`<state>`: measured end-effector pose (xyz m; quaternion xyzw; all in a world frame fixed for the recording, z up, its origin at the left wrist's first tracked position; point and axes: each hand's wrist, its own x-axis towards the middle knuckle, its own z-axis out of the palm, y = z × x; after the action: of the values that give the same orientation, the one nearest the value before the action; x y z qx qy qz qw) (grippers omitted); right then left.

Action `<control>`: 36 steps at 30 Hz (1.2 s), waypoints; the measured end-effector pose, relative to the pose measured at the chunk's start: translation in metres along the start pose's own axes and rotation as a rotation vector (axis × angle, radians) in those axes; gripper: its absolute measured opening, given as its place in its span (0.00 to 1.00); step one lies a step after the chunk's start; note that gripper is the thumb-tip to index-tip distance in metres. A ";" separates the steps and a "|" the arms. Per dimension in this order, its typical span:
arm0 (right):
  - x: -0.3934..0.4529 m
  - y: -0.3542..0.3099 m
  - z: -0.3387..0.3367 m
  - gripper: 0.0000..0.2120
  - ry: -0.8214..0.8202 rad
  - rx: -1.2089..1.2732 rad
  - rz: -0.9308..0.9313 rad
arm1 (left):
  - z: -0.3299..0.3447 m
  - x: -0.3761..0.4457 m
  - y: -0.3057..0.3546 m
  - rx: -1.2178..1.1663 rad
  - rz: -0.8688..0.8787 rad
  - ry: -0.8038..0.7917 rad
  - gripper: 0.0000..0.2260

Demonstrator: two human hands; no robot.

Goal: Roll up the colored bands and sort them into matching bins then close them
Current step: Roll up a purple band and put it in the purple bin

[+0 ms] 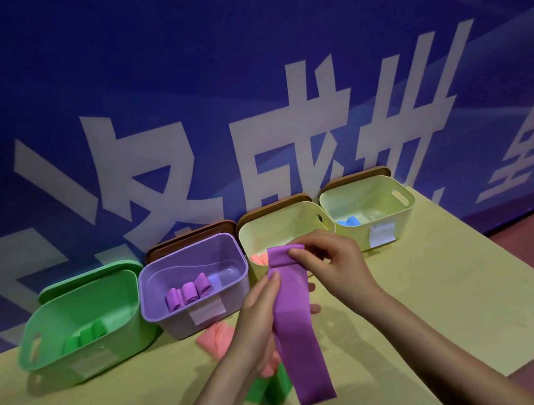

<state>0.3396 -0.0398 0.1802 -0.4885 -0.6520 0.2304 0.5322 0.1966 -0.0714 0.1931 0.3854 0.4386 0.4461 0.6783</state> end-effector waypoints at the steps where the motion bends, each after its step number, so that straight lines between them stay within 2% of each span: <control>1: 0.001 0.001 0.001 0.06 0.003 -0.066 -0.101 | 0.000 0.000 0.001 -0.020 0.006 0.022 0.11; 4: 0.005 0.002 0.001 0.10 0.003 -0.165 -0.298 | -0.001 0.002 0.006 -0.066 0.005 0.046 0.11; 7: 0.008 0.004 -0.004 0.10 -0.074 -0.183 -0.388 | -0.005 0.004 0.012 -0.128 -0.020 0.045 0.11; 11: 0.008 0.004 -0.016 0.12 -0.235 -0.159 -0.348 | -0.007 0.007 0.015 -0.100 -0.007 0.015 0.14; 14: 0.004 0.003 -0.024 0.13 -0.254 -0.220 -0.345 | 0.002 0.007 0.012 -0.092 0.012 -0.005 0.17; 16: 0.000 0.002 -0.030 0.13 -0.265 -0.267 -0.357 | 0.007 0.008 0.007 -0.046 0.074 0.006 0.14; 18: -0.005 0.002 -0.036 0.14 -0.306 -0.236 -0.301 | 0.011 0.011 0.000 -0.003 0.090 0.027 0.10; 20: -0.010 0.001 -0.039 0.15 -0.312 -0.035 -0.126 | 0.014 0.013 -0.005 -0.001 0.080 0.033 0.09; 23: -0.015 0.000 -0.037 0.15 -0.170 0.289 0.140 | 0.020 0.015 -0.010 -0.009 0.092 0.045 0.10; 26: -0.018 0.004 -0.032 0.11 -0.197 0.272 0.205 | 0.025 0.015 -0.014 0.007 0.101 0.057 0.10; 29: -0.016 0.004 -0.028 0.07 -0.252 0.291 0.195 | 0.027 0.014 -0.015 0.089 0.141 0.070 0.10; 31: -0.011 0.005 -0.026 0.09 -0.243 0.287 0.195 | 0.026 0.014 -0.012 0.191 0.169 0.084 0.10; 34: -0.004 0.009 -0.024 0.08 -0.235 0.134 0.129 | 0.017 0.022 -0.011 0.438 0.273 0.122 0.11; 36: 0.003 0.014 -0.020 0.09 -0.227 0.019 0.070 | 0.008 0.031 -0.013 0.616 0.328 0.164 0.17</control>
<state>0.3634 -0.0360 0.1766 -0.4769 -0.6882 0.3087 0.4512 0.2147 -0.0474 0.1762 0.6000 0.5378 0.4252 0.4122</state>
